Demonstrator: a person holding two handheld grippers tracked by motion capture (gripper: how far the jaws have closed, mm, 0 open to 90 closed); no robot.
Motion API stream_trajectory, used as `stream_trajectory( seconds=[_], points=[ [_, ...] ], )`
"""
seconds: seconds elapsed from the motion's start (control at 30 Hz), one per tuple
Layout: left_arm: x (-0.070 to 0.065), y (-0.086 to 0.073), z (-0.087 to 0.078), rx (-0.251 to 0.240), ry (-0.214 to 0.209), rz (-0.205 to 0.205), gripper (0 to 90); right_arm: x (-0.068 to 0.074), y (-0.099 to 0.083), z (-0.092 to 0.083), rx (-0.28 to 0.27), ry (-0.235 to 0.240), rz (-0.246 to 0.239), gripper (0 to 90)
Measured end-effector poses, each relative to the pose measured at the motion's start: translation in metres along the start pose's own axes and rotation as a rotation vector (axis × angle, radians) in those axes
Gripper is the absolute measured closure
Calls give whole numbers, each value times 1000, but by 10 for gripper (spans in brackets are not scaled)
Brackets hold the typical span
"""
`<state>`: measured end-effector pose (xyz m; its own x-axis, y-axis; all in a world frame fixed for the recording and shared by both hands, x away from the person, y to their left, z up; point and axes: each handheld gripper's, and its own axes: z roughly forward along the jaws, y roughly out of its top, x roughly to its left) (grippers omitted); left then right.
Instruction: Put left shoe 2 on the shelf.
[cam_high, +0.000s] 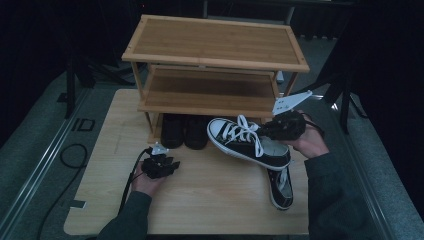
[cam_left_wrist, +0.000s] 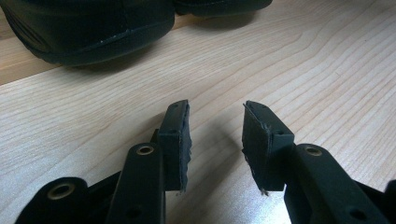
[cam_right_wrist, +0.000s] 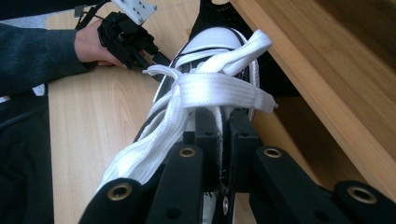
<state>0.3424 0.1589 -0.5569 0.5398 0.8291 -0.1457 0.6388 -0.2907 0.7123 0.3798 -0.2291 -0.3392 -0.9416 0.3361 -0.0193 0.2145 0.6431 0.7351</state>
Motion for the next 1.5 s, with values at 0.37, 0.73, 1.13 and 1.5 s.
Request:
stream_trajectory(
  seconds=[0.37, 0.73, 1.13, 1.5],
  points=[
    [0, 0, 0, -1, -4, -4, 616, -1, 11, 1, -16, 18, -16, 855],
    [0, 0, 0, -2, -7, -5, 616, -4, 21, -9, -72, 28, -8, 855],
    [0, 0, 0, -1, -7, -4, 614, -16, 31, -14, -143, -38, 44, 855],
    [1, 0, 0, -3, -11, -6, 614, -24, 43, 1, -151, -180, 89, 855]
  ],
)
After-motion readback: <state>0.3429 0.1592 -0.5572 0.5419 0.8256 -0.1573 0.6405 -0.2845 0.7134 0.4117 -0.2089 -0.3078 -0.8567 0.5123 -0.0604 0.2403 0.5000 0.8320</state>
